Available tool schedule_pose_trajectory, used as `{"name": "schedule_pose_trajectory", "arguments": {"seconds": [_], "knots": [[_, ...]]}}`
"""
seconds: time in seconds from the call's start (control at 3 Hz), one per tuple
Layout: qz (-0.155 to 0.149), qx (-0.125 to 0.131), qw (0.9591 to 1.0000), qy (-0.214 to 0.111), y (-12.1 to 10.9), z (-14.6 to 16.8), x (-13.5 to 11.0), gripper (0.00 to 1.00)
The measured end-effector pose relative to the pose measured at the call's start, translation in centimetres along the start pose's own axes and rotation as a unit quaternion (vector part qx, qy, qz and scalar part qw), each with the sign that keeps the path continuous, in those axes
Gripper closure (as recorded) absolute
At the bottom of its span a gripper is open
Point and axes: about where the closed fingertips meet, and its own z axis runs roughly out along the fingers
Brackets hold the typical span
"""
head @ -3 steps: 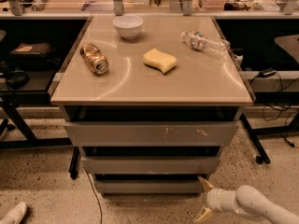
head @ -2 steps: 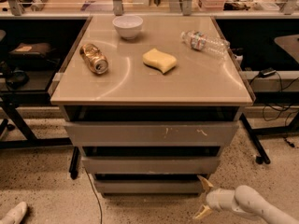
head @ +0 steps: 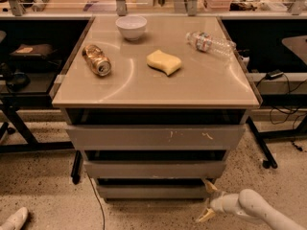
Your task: Open bottom drawer
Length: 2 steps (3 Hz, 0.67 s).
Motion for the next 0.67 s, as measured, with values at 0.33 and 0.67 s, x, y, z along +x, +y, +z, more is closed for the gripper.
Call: {"name": "schedule_pose_trajectory", "arguments": {"seconds": [0.33,0.67], "knots": [[-0.007,-0.005,1.0000,-0.001,-0.2,2.5,0.4,0.00],[-0.012,-0.013,0.9998,0.007,-0.4,4.9,1.2,0.00]]}}
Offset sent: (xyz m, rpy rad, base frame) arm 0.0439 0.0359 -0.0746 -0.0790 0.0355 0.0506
